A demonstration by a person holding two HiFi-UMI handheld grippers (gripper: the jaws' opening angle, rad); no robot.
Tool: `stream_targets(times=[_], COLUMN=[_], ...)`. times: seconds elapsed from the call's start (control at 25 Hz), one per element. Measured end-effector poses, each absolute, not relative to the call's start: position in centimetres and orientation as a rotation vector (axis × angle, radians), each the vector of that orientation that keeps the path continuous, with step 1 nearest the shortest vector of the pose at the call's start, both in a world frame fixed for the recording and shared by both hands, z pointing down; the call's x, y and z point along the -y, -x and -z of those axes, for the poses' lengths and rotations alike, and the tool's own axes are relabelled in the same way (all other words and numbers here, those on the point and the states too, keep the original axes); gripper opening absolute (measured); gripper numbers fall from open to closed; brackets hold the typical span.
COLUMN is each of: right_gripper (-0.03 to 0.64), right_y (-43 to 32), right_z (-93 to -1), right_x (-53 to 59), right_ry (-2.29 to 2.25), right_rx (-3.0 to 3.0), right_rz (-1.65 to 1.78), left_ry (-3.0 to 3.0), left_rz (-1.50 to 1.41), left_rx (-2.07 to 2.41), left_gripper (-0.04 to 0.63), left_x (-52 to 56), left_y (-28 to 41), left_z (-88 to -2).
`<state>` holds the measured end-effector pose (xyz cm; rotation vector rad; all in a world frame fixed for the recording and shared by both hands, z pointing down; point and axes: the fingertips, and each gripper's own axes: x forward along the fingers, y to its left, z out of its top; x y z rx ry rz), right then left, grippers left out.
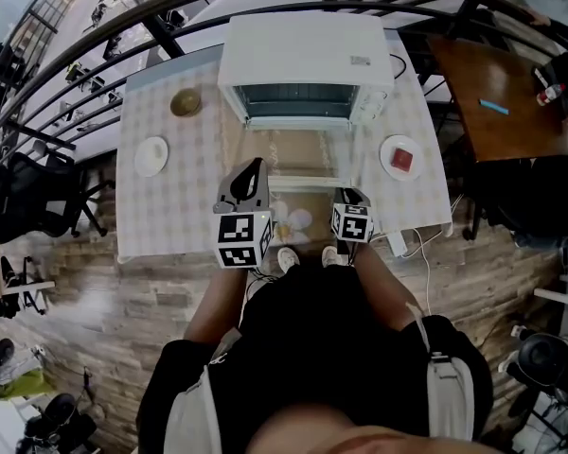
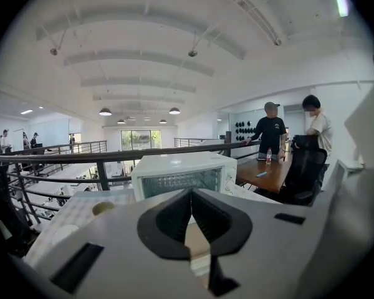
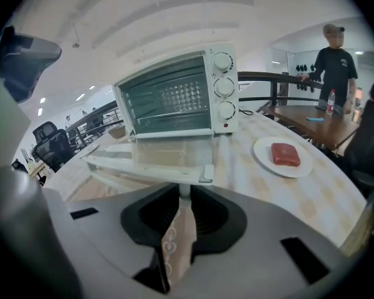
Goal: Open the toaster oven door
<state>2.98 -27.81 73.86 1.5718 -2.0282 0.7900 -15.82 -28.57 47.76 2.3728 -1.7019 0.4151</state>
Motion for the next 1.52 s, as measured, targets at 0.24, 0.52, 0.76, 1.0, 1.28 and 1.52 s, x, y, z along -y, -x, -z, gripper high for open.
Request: stream_targets(times=[0.24, 0.52, 0.76, 1.0, 1.28, 1.52], right_gripper=[0.066, 0.067, 0.067, 0.071, 0.071, 0.074], right_y=[-2.9, -2.7, -2.7, -2.6, -2.7, -2.6], right_z=[-76.7, -77.3, -77.4, -77.6, -77.7, -77.8], right_x=[27.4, 27.6, 27.6, 27.7, 27.7, 27.7], right_ry=[-1.550, -1.528, -1.527, -1.496, -1.522, -1.538], right_rx=[1.975, 1.951, 1.943, 1.936, 1.946, 1.968], right_rz=[-0.823, -0.823, -0.833, -0.850, -0.854, -0.893], left_ry=[-2.359, -2.348, -2.366, -2.361, -2.350, -2.342], left_rz=[-0.439, -0.426, -0.387, -0.352, -0.348, -0.345], left_rx=[1.696, 1.700, 1.699, 1.722, 1.751, 1.763], left_gripper=[0.014, 0.014, 0.014, 0.014, 0.014, 0.014], left_x=[28.7, 28.8, 28.5, 28.3, 28.0, 28.1], left_y=[16.5, 17.2, 17.0, 17.3, 17.5, 17.5], left_z=[-48.4, -48.9, -48.0, -47.3, -46.8, -46.7])
